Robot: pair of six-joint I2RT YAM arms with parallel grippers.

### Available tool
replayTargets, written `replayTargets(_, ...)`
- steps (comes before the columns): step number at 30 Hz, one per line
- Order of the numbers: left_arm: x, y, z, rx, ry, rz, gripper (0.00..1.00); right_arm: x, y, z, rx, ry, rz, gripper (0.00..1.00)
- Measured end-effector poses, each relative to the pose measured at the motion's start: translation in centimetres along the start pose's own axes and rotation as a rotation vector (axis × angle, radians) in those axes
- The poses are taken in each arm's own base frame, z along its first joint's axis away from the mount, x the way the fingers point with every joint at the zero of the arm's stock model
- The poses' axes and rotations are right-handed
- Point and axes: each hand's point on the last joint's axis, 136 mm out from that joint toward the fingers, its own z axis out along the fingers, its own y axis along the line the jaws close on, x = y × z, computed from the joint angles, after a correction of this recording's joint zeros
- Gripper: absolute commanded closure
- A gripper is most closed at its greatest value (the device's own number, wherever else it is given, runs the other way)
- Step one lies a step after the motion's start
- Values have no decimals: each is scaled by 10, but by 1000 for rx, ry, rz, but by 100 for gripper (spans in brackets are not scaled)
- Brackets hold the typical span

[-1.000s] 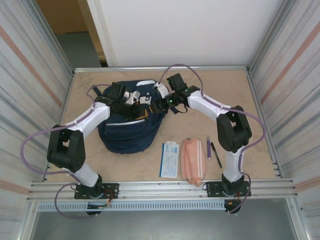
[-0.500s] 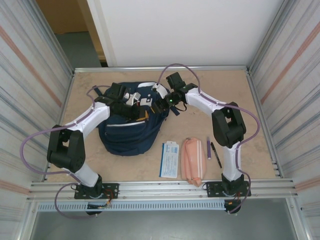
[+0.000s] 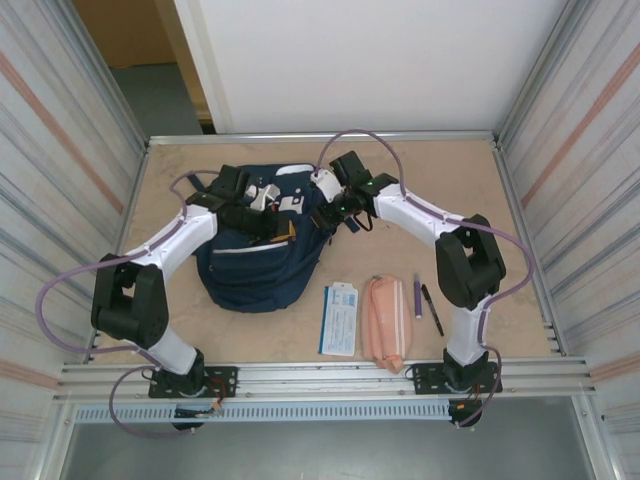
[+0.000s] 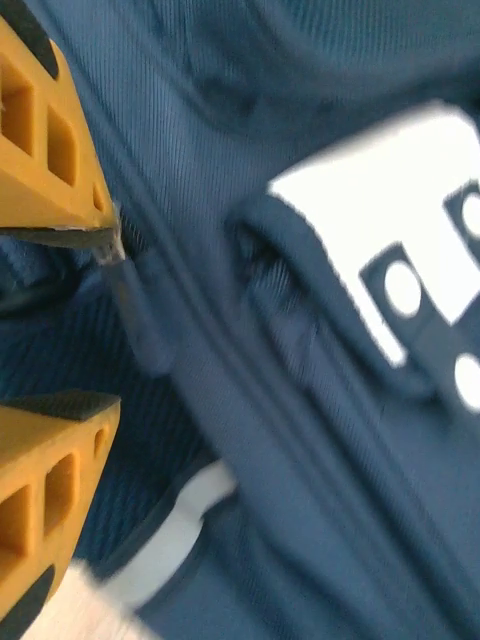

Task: Pack the student bag

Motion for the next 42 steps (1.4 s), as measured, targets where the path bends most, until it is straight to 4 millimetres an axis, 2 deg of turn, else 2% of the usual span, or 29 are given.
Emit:
replayTargets(4,0,1,0,-3,-2,-1,100,5,-21,-5,188,28,34,50)
replayTargets(7,0,1,0,-5,-3,-4,100,12,-27,-7,197,44,92,46)
replayTargets(10,0,1,0,-4,-3,-3,100,15,-23,-13,67,32,173,44)
replayTargets(14,0,0,0,-2,-2,-3,100,4,-23,-27,-197,-39,269,44)
replayTargets(16,0,0,0,-1,0,-1,100,1,-22,-35,-296,-66,265,44)
replayTargets(19,1,0,0,0,4,7,100,-1,-8,-38,-403,-88,191,44)
replayTargets(25,3,-6,-4,7,21,27,100,4,19,-21,-534,-86,49,42)
replayTargets(31,7,-7,-5,15,41,30,100,-9,16,-6,-610,-92,-3,42)
replayTargets(42,1,-21,-19,18,43,62,100,6,29,-21,-760,-67,19,44)
